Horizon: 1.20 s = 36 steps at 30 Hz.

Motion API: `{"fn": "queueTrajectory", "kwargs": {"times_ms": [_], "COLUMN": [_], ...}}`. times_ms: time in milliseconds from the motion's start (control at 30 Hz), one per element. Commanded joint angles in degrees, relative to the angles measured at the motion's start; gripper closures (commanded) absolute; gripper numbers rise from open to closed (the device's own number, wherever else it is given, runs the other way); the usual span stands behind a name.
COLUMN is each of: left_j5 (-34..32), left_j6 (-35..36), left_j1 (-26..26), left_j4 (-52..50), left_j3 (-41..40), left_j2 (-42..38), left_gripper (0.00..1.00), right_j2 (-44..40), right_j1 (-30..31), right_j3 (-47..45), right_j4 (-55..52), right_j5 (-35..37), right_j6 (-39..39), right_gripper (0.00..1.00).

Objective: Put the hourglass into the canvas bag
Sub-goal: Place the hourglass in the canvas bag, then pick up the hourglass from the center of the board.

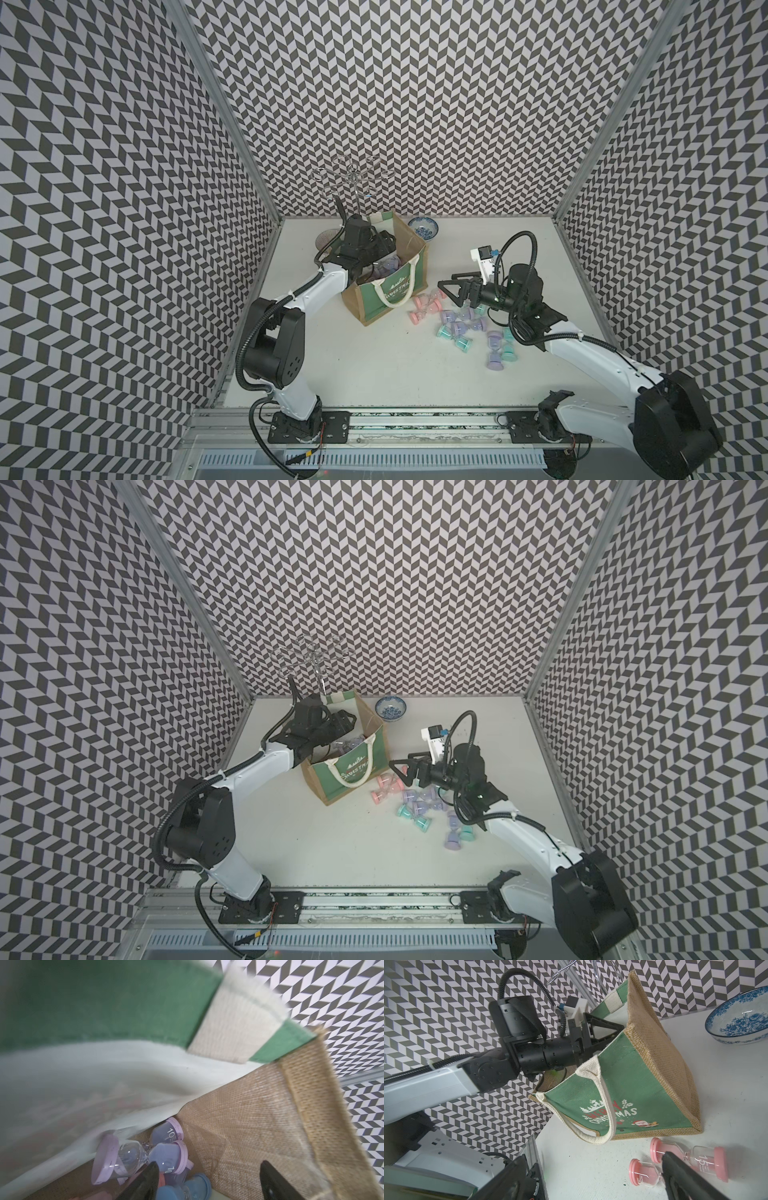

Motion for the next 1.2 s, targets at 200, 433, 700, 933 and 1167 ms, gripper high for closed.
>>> {"fn": "queueTrajectory", "kwargs": {"times_ms": [200, 433, 700, 933, 1167], "left_j5": [-3.33, -6.67, -12.1, -15.63, -13.34], "left_j6": [5.25, 12.56, 18.86, 24.2, 27.25], "left_j1": [-1.82, -7.51, -15.74, -25.39, -30.24], "left_j4": [0.44, -2.07, -4.64, -4.88, -2.42], "left_j3": [-0.81, -1.32, -6.09, -11.22, -19.48], "left_j2": [-10.38, -17.21, -25.97, -30.25, -32.66], "left_gripper": [0.22, 0.19, 0.13, 0.14, 0.17], "right_j2": [-4.53, -8.86, -14.16, -16.26, -15.69], "right_j1": [-0.57, -0.73, -0.79, -0.73, -0.73], "right_j3": [0.72, -1.37, -5.66, -11.07, -14.27], "right_j4": [-1.13, -4.36, -8.09, -7.06, -7.54], "right_j5": [4.34, 6.96, 10.12, 9.76, 7.73], "right_j6": [-0.06, 0.85, 1.54, 2.35, 2.04], "right_gripper": [0.01, 0.01, 0.01, 0.01, 0.01]}}
